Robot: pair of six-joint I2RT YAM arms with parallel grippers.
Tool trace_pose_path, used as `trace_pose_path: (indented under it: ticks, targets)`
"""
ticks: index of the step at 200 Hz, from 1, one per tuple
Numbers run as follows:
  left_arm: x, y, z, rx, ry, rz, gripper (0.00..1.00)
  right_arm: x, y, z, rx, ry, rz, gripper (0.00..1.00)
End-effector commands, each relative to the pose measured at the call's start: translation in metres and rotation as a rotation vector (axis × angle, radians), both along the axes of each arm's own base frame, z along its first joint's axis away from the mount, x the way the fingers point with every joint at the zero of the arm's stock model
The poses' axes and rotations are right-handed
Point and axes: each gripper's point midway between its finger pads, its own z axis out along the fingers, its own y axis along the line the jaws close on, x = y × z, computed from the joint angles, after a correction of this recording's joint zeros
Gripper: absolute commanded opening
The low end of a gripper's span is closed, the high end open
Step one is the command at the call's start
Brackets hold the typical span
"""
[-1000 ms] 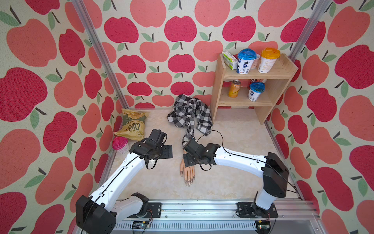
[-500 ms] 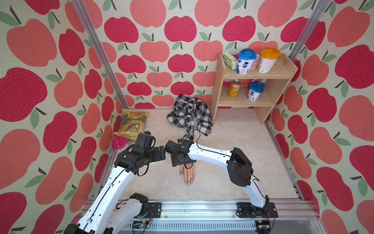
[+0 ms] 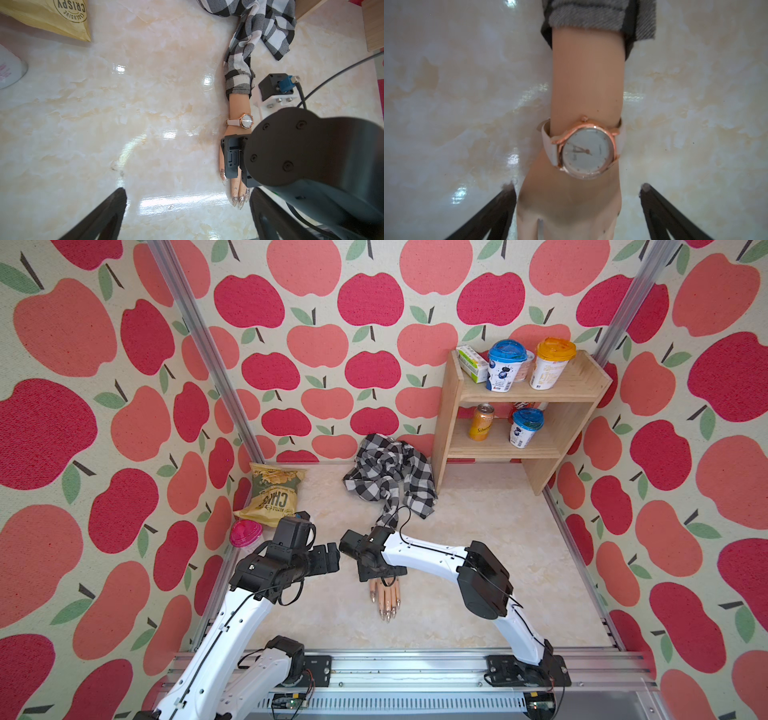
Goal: Take off the watch
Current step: Adjust the hand at the center of the board.
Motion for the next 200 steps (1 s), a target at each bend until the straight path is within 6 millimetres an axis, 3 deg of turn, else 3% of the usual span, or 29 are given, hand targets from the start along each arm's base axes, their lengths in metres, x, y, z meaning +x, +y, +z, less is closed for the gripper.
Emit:
trace_pose_path:
  ticks: [1,35,77,119,172,200]
  targets:
    - [-0.003,-0.004,0.008,-0.021,-0.022,-0.036,0.96,0.004,-0.002,-0.010,0.023,0.022,-0.032,0.95]
    - [-0.004,-0.002,0.010,-0.024,-0.022,-0.025,0.95,0.002,0.003,-0.011,0.066,0.029,-0.013,0.90]
    - [-0.006,-0.001,0.008,-0.025,-0.006,-0.018,0.95,-0.004,0.009,-0.020,0.085,0.067,0.013,0.78]
    - [-0.006,0.001,0.012,-0.014,-0.007,-0.009,0.95,-0.009,0.004,-0.013,0.116,0.067,0.025,0.63]
    - [0.000,-0.005,0.017,-0.057,0.006,-0.017,0.94,-0.021,0.007,-0.001,0.222,0.089,0.115,0.58]
    - [0.006,-0.014,0.038,-0.143,-0.067,-0.030,0.93,-0.028,0.010,0.013,0.336,0.117,0.184,0.53]
